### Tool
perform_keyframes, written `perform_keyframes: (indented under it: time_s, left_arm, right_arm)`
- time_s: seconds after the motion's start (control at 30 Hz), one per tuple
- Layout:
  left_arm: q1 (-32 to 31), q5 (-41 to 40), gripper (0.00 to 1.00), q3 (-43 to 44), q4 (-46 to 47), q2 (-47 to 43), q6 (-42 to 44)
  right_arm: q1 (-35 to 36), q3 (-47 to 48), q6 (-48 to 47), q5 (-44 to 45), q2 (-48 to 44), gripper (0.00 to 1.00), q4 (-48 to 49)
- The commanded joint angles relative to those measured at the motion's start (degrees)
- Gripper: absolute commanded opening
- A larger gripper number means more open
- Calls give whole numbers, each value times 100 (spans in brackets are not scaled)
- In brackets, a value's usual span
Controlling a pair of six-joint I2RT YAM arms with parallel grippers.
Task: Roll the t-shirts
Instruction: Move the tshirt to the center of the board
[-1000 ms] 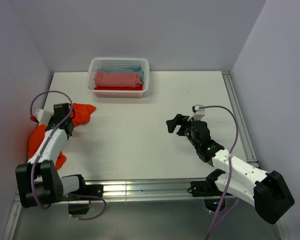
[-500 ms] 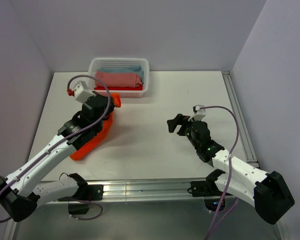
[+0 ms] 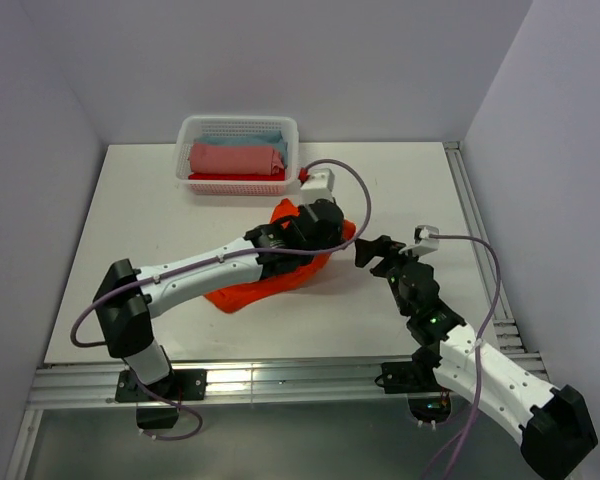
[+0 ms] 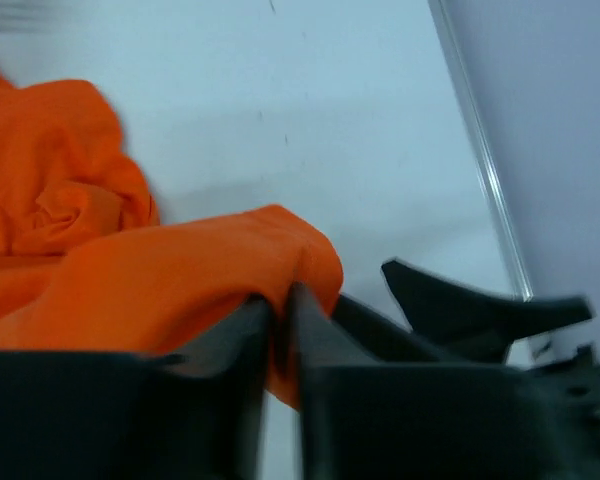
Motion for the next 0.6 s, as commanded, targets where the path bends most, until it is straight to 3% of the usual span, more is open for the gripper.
perform_keyframes:
  time_s: [0.0, 0.07, 0.1, 0.13, 0.33, 0.4, 0.57]
  left_arm:
    - [-44, 1055, 31, 261, 827, -189, 822]
    - [-45, 915, 49, -10, 975, -339, 813]
    - [-36, 836, 87, -73, 959, -470, 866]
    - [-27, 644, 97, -108, 898, -541, 875]
    - [438, 922, 95, -547, 827, -937, 893]
    - [850, 1527, 95, -785, 1063, -929, 936]
    - [1808, 2574, 93, -58, 1109, -60, 1243]
  right_arm:
    - [-2, -143, 24, 377, -249, 90, 151]
    - [-2, -126, 33, 447, -249, 88, 98]
    - [-2, -100, 59, 456, -197, 88, 81]
    - [-2, -91, 51, 447, -170, 88, 80]
    - [-10, 67, 51, 298, 199, 88, 107]
    - [-11, 85, 51, 280, 260, 88, 98]
    - [-2, 15, 42, 307, 182, 88, 168]
